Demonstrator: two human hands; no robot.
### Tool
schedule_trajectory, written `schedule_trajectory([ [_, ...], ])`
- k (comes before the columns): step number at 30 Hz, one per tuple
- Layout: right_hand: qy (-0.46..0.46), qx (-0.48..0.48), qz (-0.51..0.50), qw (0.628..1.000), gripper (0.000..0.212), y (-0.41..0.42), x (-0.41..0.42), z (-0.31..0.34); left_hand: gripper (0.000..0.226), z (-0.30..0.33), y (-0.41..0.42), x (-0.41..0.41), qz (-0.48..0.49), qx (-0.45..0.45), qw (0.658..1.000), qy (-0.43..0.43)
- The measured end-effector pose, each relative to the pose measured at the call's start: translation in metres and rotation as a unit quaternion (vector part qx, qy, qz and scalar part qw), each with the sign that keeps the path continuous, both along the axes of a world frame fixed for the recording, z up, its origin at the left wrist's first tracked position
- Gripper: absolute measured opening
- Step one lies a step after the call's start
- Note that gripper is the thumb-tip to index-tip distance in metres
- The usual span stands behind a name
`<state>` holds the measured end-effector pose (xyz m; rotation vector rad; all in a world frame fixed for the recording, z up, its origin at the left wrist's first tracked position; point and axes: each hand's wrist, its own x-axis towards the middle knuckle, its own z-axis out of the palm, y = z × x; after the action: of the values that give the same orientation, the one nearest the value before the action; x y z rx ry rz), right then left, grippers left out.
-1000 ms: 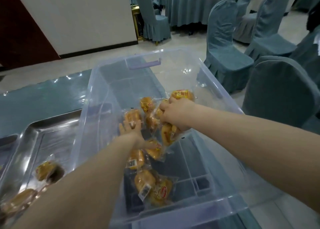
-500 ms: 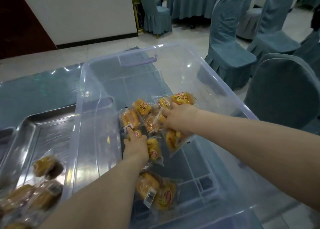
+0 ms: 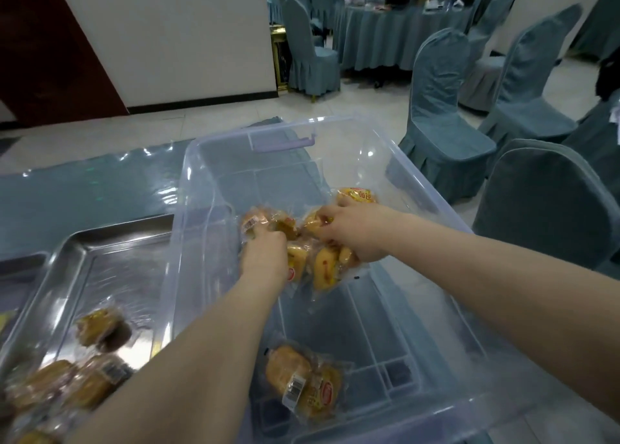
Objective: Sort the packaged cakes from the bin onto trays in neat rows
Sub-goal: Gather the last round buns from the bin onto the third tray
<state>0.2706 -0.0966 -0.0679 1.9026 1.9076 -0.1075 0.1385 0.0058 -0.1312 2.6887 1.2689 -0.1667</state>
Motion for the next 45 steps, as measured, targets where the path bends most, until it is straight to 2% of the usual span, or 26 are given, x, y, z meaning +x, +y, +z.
schedule_trajectory([
  [4, 0.038, 0.038, -0.025, 0.998, 0.054, -0.005, 0.001, 0.020, 0.033, 0.033, 0.008, -0.001, -0.027, -0.003, 0.997, -0.070],
  [7, 0.061, 0.083, -0.028, 0.994, 0.044, -0.007, -0.002, 0.036, 0.016, 0.070, 0.014, -0.006, -0.040, 0.026, 0.992, -0.119],
  [15, 0.112, 0.206, -0.026, 0.972, 0.039, -0.009, -0.027, 0.076, 0.029, 0.129, 0.032, -0.059, -0.081, 0.078, 0.964, -0.241],
  [20, 0.144, 0.283, -0.018, 0.948, 0.034, -0.010, -0.054, 0.101, 0.036, 0.156, 0.037, -0.103, -0.068, 0.104, 0.925, -0.358],
  [26, 0.181, 0.323, 0.008, 0.929, 0.046, 0.007, -0.103, 0.119, 0.030, 0.179, 0.049, -0.170, -0.012, 0.120, 0.913, -0.390],
  [31, 0.199, 0.319, 0.050, 0.925, 0.044, 0.042, -0.169, 0.115, 0.017, 0.169, 0.065, -0.248, 0.016, 0.110, 0.905, -0.411],
  [36, 0.197, 0.277, 0.079, 0.937, 0.042, 0.088, -0.249, 0.096, 0.026, 0.140, 0.088, -0.335, 0.033, 0.064, 0.902, -0.425],
  [41, 0.160, 0.199, 0.070, 0.964, 0.044, 0.123, -0.314, 0.044, 0.036, 0.088, 0.120, -0.401, 0.065, 0.039, 0.915, -0.396],
  [43, 0.150, 0.172, 0.047, 0.972, 0.045, 0.125, -0.330, 0.017, 0.036, 0.063, 0.126, -0.414, 0.053, -0.001, 0.918, -0.393],
  [45, 0.146, 0.151, 0.018, 0.978, 0.055, 0.122, -0.340, -0.009, 0.038, 0.038, 0.129, -0.420, 0.038, -0.052, 0.917, -0.394],
])
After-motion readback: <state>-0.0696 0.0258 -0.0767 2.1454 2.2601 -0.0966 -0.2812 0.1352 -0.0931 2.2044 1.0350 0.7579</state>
